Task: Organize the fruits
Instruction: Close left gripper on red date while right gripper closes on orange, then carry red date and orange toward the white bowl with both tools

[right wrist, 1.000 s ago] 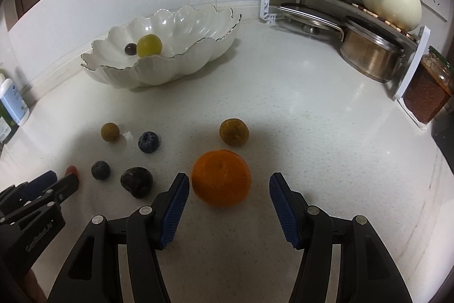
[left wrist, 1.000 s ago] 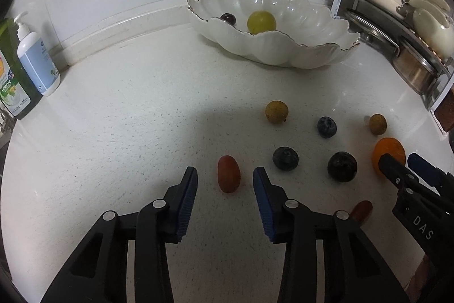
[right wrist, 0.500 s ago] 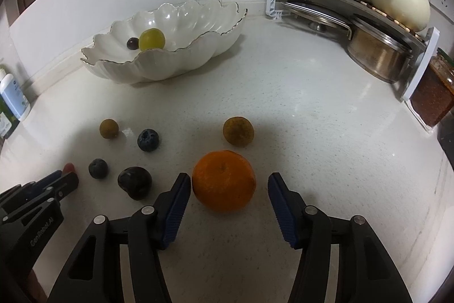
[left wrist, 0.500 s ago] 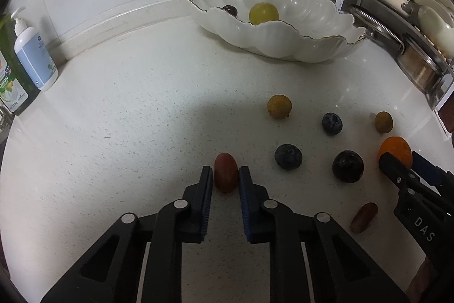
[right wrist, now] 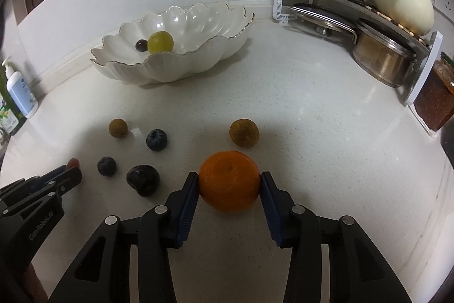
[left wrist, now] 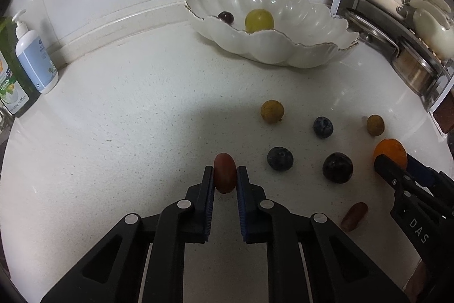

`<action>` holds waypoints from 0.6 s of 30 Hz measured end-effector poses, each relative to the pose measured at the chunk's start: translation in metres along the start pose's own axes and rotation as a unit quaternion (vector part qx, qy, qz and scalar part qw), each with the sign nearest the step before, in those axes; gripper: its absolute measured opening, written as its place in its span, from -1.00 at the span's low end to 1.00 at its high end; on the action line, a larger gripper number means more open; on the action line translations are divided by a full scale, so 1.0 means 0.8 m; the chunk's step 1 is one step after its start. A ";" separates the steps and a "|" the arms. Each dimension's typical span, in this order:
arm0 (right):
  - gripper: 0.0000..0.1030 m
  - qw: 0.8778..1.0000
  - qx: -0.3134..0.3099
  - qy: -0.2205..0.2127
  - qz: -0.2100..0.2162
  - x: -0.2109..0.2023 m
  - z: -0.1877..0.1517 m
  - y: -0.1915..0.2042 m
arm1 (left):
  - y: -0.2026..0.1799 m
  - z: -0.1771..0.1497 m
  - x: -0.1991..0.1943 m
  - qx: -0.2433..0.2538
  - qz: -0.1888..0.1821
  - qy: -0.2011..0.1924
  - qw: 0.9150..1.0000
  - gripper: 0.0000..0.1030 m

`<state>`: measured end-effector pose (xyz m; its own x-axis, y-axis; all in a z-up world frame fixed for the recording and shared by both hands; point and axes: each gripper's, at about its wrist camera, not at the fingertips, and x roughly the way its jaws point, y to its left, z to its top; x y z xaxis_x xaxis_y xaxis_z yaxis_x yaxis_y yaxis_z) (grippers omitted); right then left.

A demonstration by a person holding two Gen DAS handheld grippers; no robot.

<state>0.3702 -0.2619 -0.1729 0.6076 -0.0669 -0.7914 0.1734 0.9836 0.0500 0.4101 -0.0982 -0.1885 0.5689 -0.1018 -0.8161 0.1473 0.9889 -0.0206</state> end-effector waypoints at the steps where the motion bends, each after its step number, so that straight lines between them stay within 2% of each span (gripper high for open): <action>1: -0.14 1.000 0.002 -0.002 0.002 -0.003 0.000 0.000 | 0.000 0.000 -0.003 0.000 -0.001 -0.002 1.000 -0.68; 18: -0.14 0.998 -0.002 -0.053 0.019 -0.062 0.023 0.011 | -0.002 0.025 -0.065 0.007 -0.023 -0.060 0.998 -0.68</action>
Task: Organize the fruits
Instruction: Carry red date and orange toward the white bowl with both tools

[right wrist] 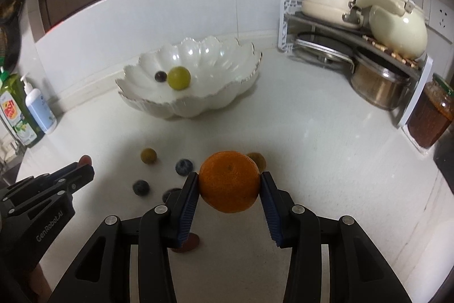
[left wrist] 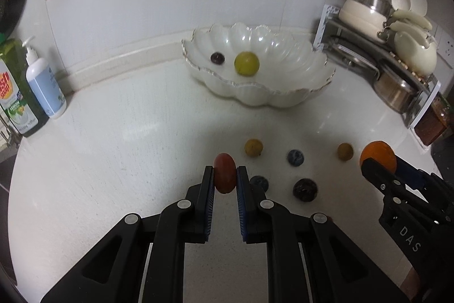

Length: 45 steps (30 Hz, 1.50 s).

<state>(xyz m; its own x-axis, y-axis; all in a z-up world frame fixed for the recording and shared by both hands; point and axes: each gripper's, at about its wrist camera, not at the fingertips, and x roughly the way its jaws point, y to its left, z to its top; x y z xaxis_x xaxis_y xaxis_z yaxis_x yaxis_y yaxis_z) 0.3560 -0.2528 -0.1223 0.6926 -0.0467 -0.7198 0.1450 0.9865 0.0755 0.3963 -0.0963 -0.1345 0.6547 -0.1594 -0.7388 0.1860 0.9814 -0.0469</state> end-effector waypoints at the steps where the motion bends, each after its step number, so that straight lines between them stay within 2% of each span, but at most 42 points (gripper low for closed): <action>1: -0.14 1.000 0.000 -0.004 0.002 -0.004 0.002 0.002 | -0.001 0.003 -0.004 0.001 -0.005 -0.003 1.000 -0.68; 10: -0.14 0.999 -0.005 -0.038 0.007 -0.031 0.021 0.017 | -0.004 0.025 -0.032 0.013 -0.023 -0.044 0.999 -0.68; 25: -0.14 0.995 0.000 -0.097 0.009 -0.056 0.061 0.028 | -0.001 0.073 -0.066 0.022 -0.018 -0.114 0.993 -0.68; 45: -0.14 0.993 -0.008 -0.114 0.013 -0.027 0.132 0.036 | -0.003 0.144 -0.056 0.019 -0.007 -0.138 0.990 -0.68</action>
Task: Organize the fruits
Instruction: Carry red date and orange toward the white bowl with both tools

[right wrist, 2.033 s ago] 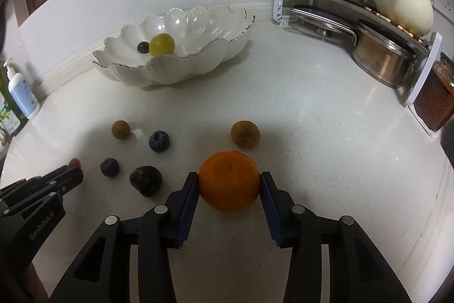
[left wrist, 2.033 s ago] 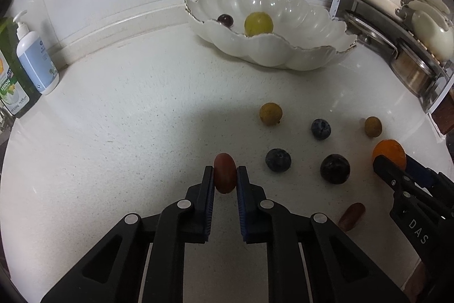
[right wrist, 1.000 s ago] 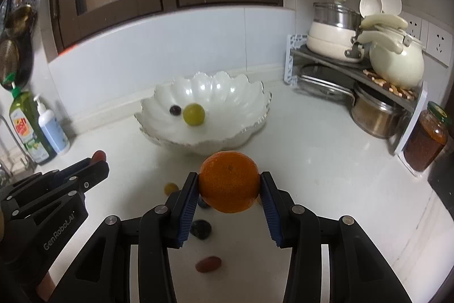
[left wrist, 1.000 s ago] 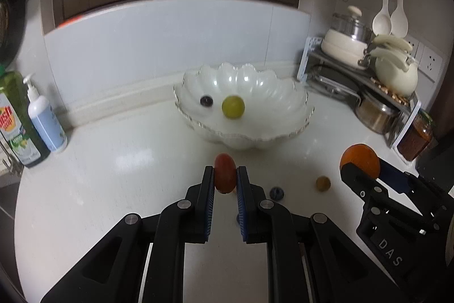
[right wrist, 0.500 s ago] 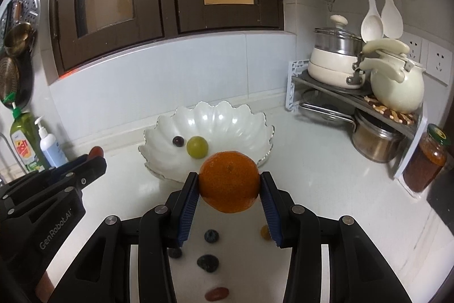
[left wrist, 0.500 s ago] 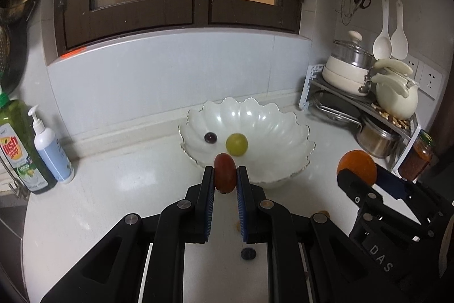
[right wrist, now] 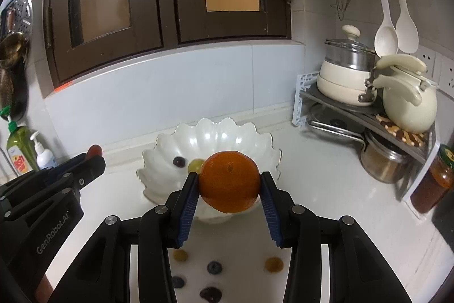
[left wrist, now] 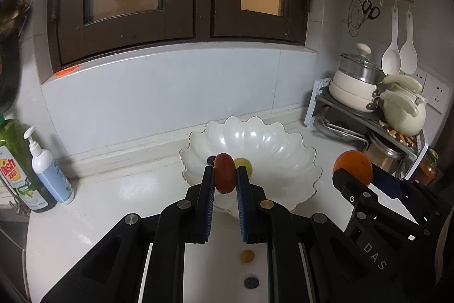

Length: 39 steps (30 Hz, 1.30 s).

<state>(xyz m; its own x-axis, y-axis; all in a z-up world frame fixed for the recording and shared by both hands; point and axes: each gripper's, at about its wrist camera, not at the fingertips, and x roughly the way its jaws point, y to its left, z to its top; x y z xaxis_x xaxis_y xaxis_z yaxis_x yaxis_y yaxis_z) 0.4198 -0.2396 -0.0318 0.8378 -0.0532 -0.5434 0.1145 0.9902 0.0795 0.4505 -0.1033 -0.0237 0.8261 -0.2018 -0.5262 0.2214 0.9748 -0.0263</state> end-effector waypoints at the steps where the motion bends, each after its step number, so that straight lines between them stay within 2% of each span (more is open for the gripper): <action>1: -0.14 1.000 0.000 0.000 0.000 0.004 0.005 -0.001 | 0.000 0.003 0.001 0.000 0.002 -0.002 1.000 -0.68; 12: -0.14 1.000 -0.008 0.011 0.000 0.042 0.039 -0.011 | -0.010 0.029 0.028 0.016 0.007 0.001 1.000 -0.68; 30: -0.14 0.996 -0.029 0.083 0.011 0.133 0.066 -0.012 | -0.008 0.046 0.120 -0.001 0.001 0.090 0.996 -0.68; 39: -0.14 0.991 -0.047 0.129 0.000 0.183 0.058 -0.014 | -0.007 0.038 0.167 0.006 0.021 0.132 0.991 -0.68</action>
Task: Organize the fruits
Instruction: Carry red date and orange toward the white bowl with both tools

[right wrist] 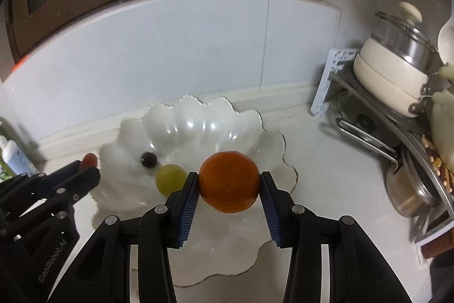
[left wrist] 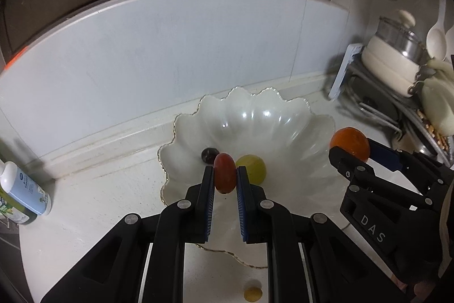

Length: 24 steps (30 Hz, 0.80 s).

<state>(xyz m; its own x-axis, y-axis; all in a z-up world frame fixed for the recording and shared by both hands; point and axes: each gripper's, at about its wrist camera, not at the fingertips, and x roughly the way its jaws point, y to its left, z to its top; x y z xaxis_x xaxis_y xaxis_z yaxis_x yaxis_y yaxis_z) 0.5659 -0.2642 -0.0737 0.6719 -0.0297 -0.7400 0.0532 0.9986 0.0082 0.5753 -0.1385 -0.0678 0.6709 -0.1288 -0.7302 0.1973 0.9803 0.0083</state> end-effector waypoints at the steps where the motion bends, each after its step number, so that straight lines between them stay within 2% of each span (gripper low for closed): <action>1: -0.14 1.000 -0.001 0.004 -0.001 0.005 0.000 -0.001 | 0.000 0.000 0.003 0.002 0.002 0.002 1.000 -0.68; 9: -0.14 0.999 -0.015 0.034 -0.004 0.037 0.000 0.001 | -0.003 -0.001 0.038 0.009 0.012 0.027 1.000 -0.68; 19: -0.14 0.996 -0.023 0.082 -0.003 0.070 -0.011 -0.002 | -0.008 -0.011 0.072 0.016 0.004 0.071 0.997 -0.68; 24: -0.14 0.995 -0.026 0.092 -0.008 0.077 -0.015 -0.003 | -0.011 -0.014 0.082 0.022 0.000 0.087 0.996 -0.68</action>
<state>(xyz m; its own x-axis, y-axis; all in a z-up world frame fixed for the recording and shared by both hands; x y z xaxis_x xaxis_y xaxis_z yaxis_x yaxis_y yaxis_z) 0.5984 -0.2682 -0.1277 0.5242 -0.0414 -0.8506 0.0205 0.9991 -0.0361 0.6101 -0.1537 -0.1234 0.5376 -0.0974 -0.8376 0.2317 0.9721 0.0357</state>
